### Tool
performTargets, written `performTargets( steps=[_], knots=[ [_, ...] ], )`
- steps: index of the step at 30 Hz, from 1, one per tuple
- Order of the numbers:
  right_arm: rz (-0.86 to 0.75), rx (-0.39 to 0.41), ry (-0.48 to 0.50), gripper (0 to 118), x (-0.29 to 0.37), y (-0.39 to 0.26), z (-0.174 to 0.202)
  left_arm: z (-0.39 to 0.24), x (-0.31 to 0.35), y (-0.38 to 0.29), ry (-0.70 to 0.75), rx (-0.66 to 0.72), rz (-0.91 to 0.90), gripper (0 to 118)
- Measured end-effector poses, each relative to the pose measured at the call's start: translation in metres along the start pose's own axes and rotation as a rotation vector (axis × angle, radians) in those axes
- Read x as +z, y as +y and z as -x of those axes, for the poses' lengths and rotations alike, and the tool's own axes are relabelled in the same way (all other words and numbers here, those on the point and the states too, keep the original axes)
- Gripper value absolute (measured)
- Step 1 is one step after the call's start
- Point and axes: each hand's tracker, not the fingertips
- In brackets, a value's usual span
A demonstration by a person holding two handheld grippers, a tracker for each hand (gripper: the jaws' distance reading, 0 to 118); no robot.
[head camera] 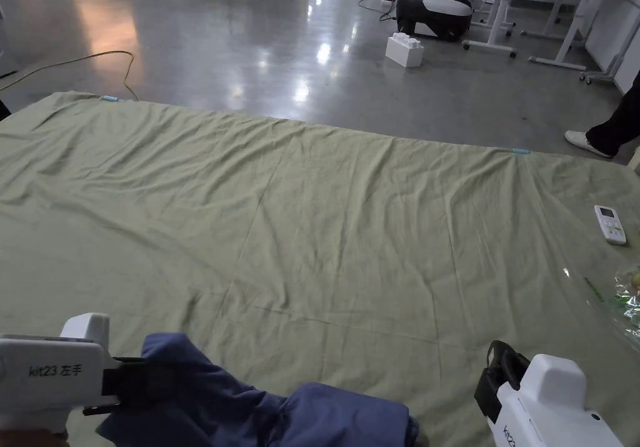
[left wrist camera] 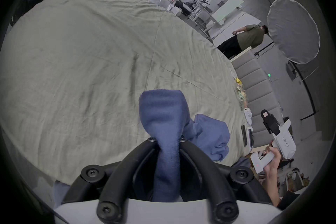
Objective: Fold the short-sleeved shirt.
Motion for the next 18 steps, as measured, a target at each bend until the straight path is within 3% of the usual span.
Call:
performTargets(
  steps=[4,18],
  knots=[
    [0.002,-0.004,-0.001,2,0.001,-0.002,-0.002,-0.032,-0.006,-0.001,-0.077,-0.003,0.029,12],
    [0.02,-0.032,-0.005,2,0.004,-0.011,-0.007,-0.112,-0.072,-0.012,-0.063,-0.03,0.086,12]
  ],
)
